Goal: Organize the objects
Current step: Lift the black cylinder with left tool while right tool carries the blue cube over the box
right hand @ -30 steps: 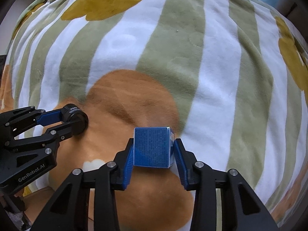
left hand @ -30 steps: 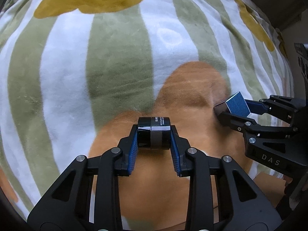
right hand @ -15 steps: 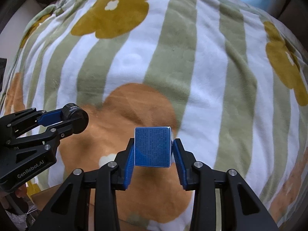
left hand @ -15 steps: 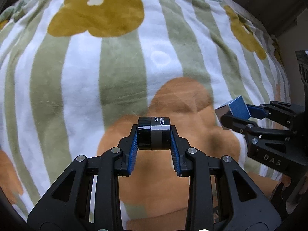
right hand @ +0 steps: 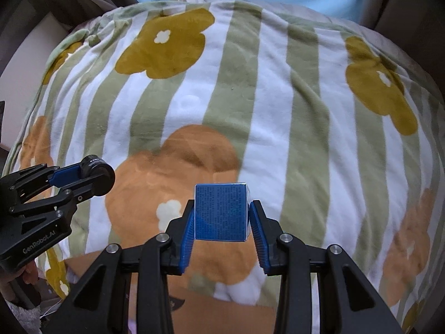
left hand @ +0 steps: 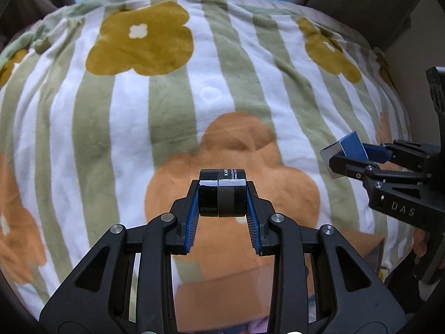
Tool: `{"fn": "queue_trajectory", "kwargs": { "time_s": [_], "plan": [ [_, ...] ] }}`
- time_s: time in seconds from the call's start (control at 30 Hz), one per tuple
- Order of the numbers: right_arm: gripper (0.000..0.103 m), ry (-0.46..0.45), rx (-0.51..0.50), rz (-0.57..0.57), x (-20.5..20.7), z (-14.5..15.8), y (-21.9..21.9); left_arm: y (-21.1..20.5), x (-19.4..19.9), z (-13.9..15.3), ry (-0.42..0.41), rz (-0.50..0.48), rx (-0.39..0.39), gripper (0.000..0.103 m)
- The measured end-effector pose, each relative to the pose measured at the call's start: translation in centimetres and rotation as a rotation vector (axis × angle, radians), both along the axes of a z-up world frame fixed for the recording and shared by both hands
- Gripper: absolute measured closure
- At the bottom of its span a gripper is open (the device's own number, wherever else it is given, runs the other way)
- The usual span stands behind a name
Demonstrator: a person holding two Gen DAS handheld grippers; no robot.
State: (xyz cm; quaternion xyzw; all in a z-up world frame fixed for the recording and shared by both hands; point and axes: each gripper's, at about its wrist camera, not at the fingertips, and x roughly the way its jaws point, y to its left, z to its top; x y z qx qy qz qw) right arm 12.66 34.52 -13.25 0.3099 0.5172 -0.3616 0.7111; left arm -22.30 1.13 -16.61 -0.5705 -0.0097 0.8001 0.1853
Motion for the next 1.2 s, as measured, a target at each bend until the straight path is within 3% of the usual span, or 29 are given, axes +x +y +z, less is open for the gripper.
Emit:
{"fn": "queue_trajectory", "kwargs": {
  "time_s": [0.3,0.6,0.97,1.2],
  "plan": [
    [0.069,-0.020,-0.036,-0.018,-2.1,3.1,3.8,-1.0,5.3,2.7,0.031,0.006,0.009,0.076],
    [0.069,-0.028,-0.040,-0.040,-4.4,4.3,7.9,-2.1,10.3,4.1,0.044,0.015,0.012,0.075],
    [0.069,-0.038,-0.032,-0.051,-6.8,4.2,12.9,-2.4,16.0,3.9,0.037,0.029,0.012,0.075],
    [0.069,-0.027,-0.003,-0.062,-8.1,2.8,15.4,-2.4,18.6,2.1,-0.010,0.039,0.020,0.075]
  ]
}}
